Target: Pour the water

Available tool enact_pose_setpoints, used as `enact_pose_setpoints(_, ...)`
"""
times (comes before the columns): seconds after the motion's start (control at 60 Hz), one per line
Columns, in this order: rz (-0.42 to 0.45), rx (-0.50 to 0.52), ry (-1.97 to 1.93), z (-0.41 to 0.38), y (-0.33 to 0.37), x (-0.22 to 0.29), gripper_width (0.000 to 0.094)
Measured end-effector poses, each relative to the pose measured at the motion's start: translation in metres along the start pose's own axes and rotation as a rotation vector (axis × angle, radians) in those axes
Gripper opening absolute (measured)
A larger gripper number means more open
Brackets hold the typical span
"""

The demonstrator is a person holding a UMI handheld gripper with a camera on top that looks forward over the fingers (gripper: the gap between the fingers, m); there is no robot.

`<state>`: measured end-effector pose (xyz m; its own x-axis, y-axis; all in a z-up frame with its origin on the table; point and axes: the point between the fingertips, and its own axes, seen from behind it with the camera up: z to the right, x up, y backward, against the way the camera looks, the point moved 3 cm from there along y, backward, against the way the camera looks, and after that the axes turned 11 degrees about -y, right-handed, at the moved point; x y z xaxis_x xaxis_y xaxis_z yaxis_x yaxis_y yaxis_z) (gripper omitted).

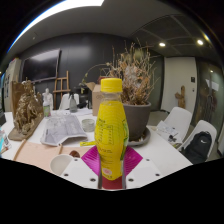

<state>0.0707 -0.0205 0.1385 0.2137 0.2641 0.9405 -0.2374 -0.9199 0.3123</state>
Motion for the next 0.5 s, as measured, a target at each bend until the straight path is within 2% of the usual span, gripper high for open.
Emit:
enact_pose_setpoints(0.233,-0.079,0.015,-0.018,0.009,-0.024,-0.061,0.0268)
enact_pose_setpoints(0.283,-0.052,0.02,-0.024,0.01,-0.027,-0.059,0.0285)
enact_pose_setpoints(0.317,-0.053,0.019,-0.03,0.01,-0.025,-0.059,0.0366)
enact_pose_setpoints(0.417,-0.065,0.023,-0.046,0.012,-0.026,-0.06,0.0486)
enact_pose_setpoints(0.45,-0.086,0.015,-0.05,0.014,-0.022,-0.061,0.061)
enact_pose_setpoints(0.5,-0.113,-0.005,-0.057,0.018,-0.014,-0.06,0.0874)
